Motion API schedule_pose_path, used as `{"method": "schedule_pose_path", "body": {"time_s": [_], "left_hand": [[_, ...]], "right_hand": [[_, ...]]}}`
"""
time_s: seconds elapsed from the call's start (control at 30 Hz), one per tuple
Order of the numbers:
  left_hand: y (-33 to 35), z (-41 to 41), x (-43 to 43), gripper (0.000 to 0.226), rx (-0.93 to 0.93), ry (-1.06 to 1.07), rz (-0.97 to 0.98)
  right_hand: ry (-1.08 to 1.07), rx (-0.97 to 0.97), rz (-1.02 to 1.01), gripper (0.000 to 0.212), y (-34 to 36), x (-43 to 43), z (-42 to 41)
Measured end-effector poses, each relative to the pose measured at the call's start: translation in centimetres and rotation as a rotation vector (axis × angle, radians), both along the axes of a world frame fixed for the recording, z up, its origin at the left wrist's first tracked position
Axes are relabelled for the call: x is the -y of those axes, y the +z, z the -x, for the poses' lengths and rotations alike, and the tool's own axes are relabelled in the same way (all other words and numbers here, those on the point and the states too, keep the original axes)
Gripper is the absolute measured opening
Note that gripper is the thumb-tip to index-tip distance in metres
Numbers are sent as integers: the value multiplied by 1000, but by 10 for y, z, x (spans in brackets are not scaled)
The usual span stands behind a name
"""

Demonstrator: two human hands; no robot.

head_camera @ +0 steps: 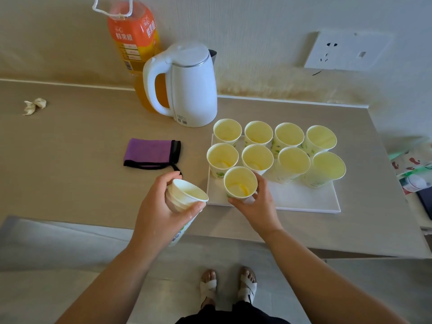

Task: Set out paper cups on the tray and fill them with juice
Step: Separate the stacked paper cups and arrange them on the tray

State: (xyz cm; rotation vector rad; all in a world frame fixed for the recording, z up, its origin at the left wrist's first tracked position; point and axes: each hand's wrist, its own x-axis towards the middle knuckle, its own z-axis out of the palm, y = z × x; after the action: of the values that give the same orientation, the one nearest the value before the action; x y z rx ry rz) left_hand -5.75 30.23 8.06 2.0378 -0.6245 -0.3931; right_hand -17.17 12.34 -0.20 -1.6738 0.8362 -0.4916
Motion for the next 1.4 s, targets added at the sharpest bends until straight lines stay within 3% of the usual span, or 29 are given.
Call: {"method": "schedule_pose_path", "body": {"time_s": [0.43,0.6,0.73,0.8,0.87,0.93,1.0,1.13,1.4], "left_hand": [[3,7,9,76,23,-57,-1],[3,9,15,90,9,-61,21],[4,9,19,91,18,-70,23],[7,11,25,88,61,-108,15],[12,16,34,82,134,-171,29],[15,22,44,82,198,-231,44],[19,28,53,82,232,-266,49],[21,33,62,82,288,-309,48],[26,42,71,75,211,-284,74]], "right_hand": [[54,-162,53,82,1,6,2],[113,-261,106,85,5,12,16],[24,-169,164,49,31,10,36],[0,-53,71,36,56,8,38],[125,25,-148,56,83,6,33],[295,-15,-277,79,101,5,26],[405,-59,-244,76,108,2,21],[277,2,-299,68,106,1,24],[116,128,-365,67,104,4,33]]}}
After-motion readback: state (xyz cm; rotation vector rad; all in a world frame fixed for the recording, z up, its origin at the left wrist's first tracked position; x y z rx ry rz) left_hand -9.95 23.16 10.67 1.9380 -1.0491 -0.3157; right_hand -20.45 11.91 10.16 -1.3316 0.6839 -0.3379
